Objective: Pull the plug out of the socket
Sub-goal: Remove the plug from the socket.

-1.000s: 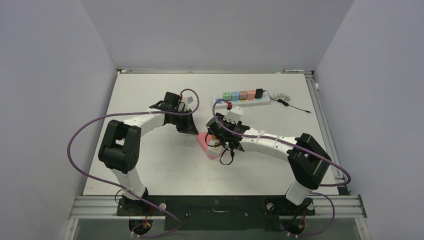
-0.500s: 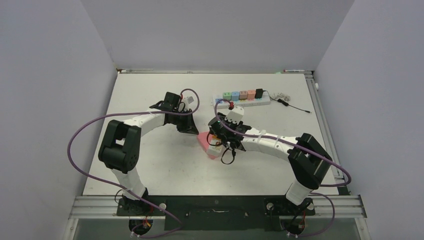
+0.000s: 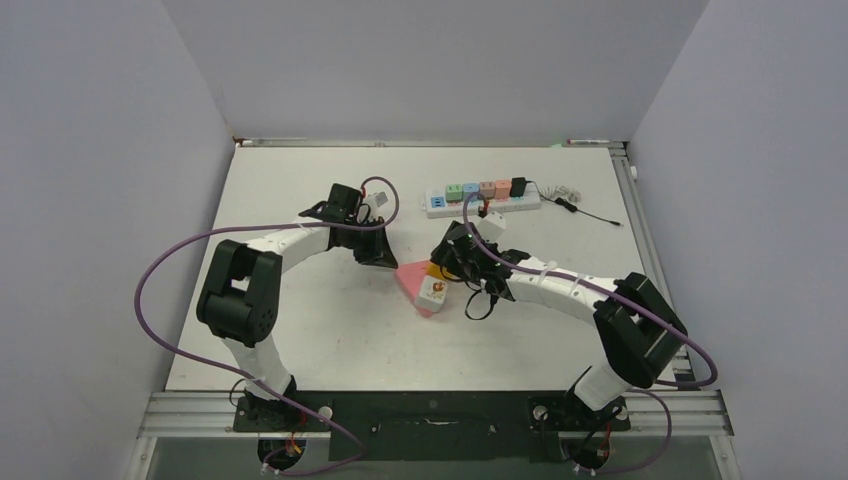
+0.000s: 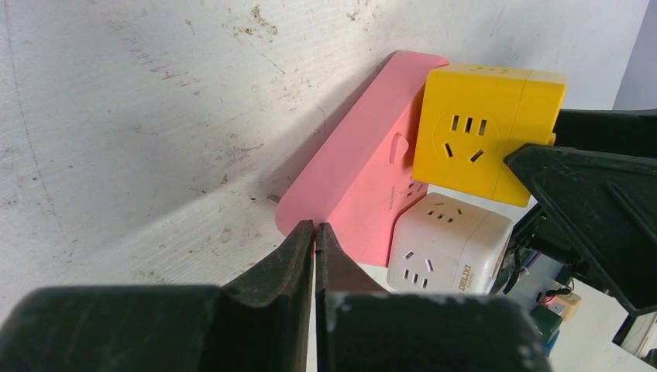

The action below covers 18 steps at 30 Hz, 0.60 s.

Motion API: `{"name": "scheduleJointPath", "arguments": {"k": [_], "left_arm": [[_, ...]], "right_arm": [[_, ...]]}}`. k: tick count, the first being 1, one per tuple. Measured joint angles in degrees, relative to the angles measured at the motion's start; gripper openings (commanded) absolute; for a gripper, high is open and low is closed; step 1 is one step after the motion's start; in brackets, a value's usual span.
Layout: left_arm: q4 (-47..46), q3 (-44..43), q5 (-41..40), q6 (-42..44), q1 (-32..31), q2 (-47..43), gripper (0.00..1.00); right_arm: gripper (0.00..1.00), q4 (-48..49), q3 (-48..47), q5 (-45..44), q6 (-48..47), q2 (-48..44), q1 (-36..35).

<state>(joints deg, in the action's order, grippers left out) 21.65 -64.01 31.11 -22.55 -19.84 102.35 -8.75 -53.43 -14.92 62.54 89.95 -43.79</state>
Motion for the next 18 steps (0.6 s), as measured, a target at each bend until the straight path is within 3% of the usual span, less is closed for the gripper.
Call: {"name": "scheduleJointPath", "arguments": {"k": [6, 7, 12, 15, 18], "left_arm": [[-0.4, 0.0, 0.3, -0.3, 0.0, 0.0, 0.0], [-0.5, 0.0, 0.3, -0.3, 0.0, 0.0, 0.04], [-0.3, 0.0, -0.2, 0.2, 0.1, 0.0, 0.5], [0.4, 0.1, -0.8, 0.6, 0.4, 0.0, 0.66], [0.4, 0.5, -0.9, 0.7, 0.8, -0.5, 0.74]], "right_arm": [[0.05, 1.9, 1.4, 2.4, 0.0, -0.7, 1.3], [0.05, 2.0, 1.5, 2.4, 0.0, -0.7, 1.3], [0.05, 2.8, 2.1, 2.4, 0.0, -1.0, 1.5], [0.05, 4.4, 3.0, 2.9, 1.0, -1.2, 1.9], [0.05, 6.4, 4.1, 3.3, 1.4, -1.5, 2.2]]}}
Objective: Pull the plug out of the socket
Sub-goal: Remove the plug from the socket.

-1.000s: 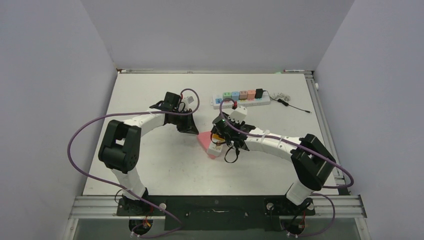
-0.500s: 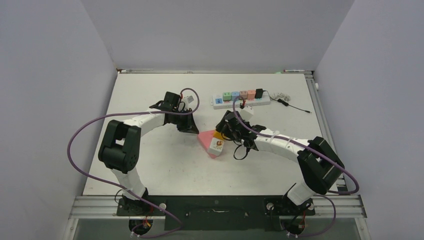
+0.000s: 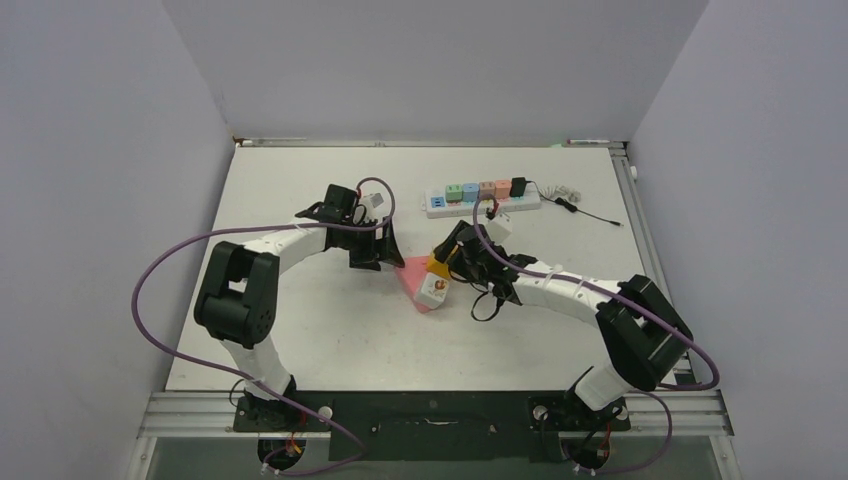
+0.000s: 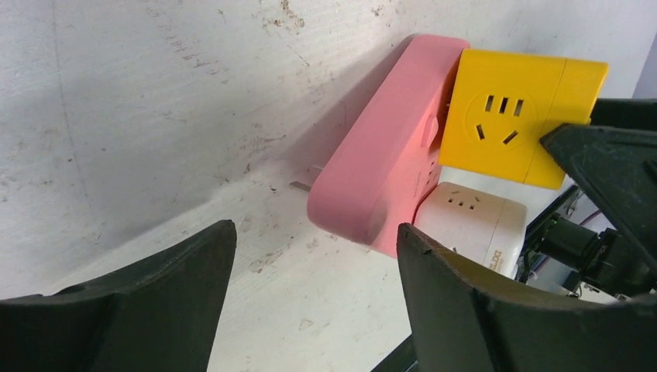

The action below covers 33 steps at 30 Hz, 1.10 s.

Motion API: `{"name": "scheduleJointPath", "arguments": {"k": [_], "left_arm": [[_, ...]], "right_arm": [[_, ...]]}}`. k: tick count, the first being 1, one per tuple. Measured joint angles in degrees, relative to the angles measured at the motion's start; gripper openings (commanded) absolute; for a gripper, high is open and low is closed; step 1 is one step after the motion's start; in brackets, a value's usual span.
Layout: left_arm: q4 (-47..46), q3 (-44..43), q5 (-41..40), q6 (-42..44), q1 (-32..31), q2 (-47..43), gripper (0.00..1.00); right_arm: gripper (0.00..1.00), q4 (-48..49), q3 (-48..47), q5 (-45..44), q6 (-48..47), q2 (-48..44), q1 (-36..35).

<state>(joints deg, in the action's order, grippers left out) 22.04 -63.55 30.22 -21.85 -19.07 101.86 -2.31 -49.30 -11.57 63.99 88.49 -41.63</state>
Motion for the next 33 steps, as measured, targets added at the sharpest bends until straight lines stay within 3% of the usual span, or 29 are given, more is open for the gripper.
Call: {"name": "scheduleJointPath", "arguments": {"k": [17, 32, 33], "left_arm": [[-8.2, 5.4, 10.6, -7.1, 1.2, -1.3, 0.76], [-11.6, 5.8, 12.7, -10.7, -2.8, 3.0, 0.59], [-11.7, 5.8, 12.7, -10.8, -2.9, 3.1, 0.55]], "right_arm": [[0.05, 2.4, 3.4, 0.5, 3.2, -2.2, 0.7], [0.05, 1.8, 3.4, 0.4, 4.4, -2.4, 0.8], [0.05, 1.8, 3.4, 0.4, 4.4, -2.4, 0.8]]}}
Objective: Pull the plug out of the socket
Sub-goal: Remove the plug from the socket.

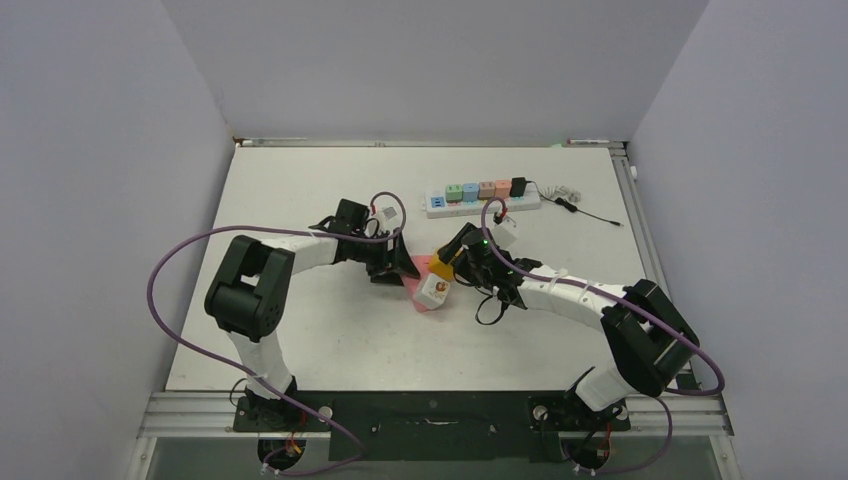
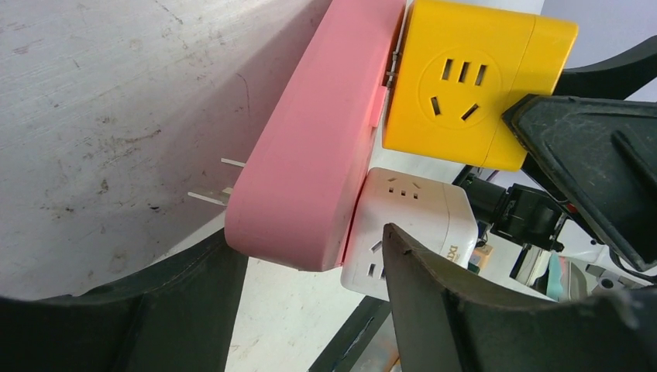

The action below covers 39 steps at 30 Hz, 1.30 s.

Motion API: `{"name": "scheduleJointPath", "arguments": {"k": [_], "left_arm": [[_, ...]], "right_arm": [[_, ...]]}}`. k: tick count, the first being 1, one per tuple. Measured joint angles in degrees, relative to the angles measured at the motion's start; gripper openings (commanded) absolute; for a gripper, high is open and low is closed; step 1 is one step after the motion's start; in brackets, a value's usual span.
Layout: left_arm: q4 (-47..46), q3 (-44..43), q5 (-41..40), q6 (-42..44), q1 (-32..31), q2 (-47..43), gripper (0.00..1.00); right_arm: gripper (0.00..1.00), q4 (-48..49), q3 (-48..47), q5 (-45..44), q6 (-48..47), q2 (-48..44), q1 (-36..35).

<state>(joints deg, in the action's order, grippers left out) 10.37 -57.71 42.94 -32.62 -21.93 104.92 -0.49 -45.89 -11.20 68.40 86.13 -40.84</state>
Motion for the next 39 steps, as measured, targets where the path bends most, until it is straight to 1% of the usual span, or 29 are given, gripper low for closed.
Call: {"name": "scheduleJointPath", "arguments": {"k": [3, 10, 14, 15, 19, 28, 34, 39], "left_arm": [[-0.4, 0.2, 0.0, -0.4, -0.3, 0.0, 0.41], [-1.1, 0.2, -0.1, -1.1, -0.5, 0.1, 0.13], [-1.1, 0.2, -0.2, -1.1, -0.6, 0.1, 0.01], [-1.1, 0.2, -0.2, -1.1, -0.6, 0.1, 0.0], [-0.7, 0.2, -0.1, -0.9, -0.7, 0.1, 0.0], [1.1, 0.2, 0.3, -0.6, -0.7, 0.1, 0.0], [1.8, 0.1, 0.5, -0.2, -0.7, 0.1, 0.0], [2.6, -0.2, 0.2, -0.1, -0.7, 0.1, 0.0]], "right_arm": [[0.05, 0.0, 0.0, 0.0, 0.1, 0.0, 0.0], [0.05, -0.1, 0.0, -1.0, 0.3, 0.0, -0.1], [0.05, -0.4, 0.0, -2.4, 0.5, 0.0, -0.8], [0.05, -0.5, -0.2, -3.0, 0.5, 0.0, -1.2], [0.05, -3.5, -1.7, -6.1, 0.2, 0.1, -3.1], [0.05, -12.2, -8.6, -15.3, -1.9, 2.7, -8.4], [0.05, -14.2, -9.9, -16.6, -2.3, 3.0, -9.0], [0.05, -14.4, -10.2, -15.5, -2.7, 3.2, -8.3]]}}
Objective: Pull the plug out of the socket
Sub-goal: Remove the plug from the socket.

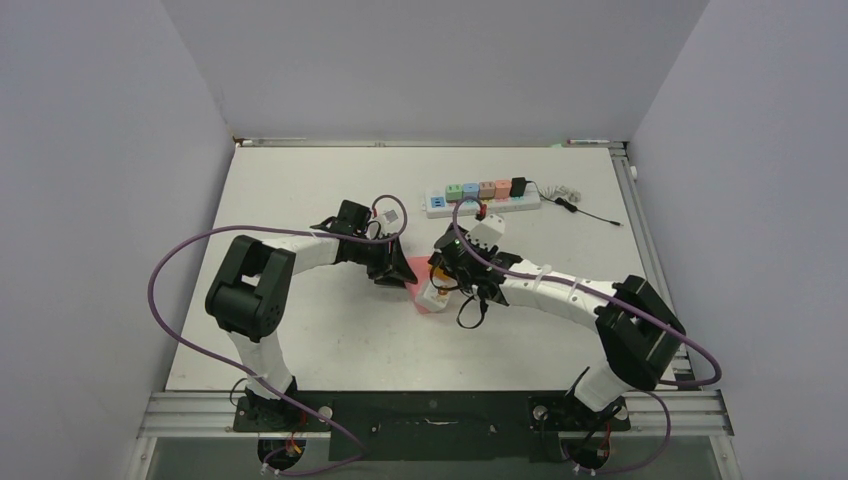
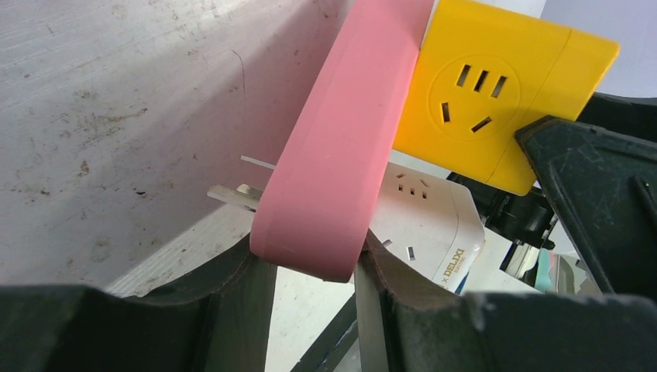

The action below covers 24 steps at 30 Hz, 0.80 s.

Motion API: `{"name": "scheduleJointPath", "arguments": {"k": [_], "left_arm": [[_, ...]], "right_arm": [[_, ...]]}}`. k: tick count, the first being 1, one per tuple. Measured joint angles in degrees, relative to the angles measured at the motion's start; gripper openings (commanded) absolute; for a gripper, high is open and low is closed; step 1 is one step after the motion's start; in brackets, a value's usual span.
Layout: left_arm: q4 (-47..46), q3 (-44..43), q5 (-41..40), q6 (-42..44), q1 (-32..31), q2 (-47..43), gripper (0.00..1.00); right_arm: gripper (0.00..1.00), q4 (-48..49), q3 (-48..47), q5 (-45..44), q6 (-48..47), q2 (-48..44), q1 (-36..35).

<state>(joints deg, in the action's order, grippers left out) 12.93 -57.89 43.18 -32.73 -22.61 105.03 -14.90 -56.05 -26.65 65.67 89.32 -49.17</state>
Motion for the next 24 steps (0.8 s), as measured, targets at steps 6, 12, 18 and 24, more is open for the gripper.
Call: {"name": "scheduleJointPath", "arguments": {"k": [6, 12, 18, 24], "left_arm": [[0.2, -0.4, -1.2, -0.1, -0.1, 0.0, 0.0], [0.1, -0.7, -1.6, 0.0, -0.1, 0.0, 0.0], [0.1, -1.0, -1.8, 0.3, -0.1, 0.0, 0.0], [0.1, -1.0, -1.8, 0.4, -0.1, 0.0, 0.0]], "right_arm": [[0.05, 5.6, 3.8, 6.3, 0.9, -0.6, 4.2], [0.05, 9.9, 7.0, 12.0, 1.6, -2.0, 7.3], [0.05, 12.9, 9.7, 15.5, 2.8, -3.2, 9.1], [0.05, 14.4, 11.0, 17.7, 3.6, -3.7, 10.2]]}}
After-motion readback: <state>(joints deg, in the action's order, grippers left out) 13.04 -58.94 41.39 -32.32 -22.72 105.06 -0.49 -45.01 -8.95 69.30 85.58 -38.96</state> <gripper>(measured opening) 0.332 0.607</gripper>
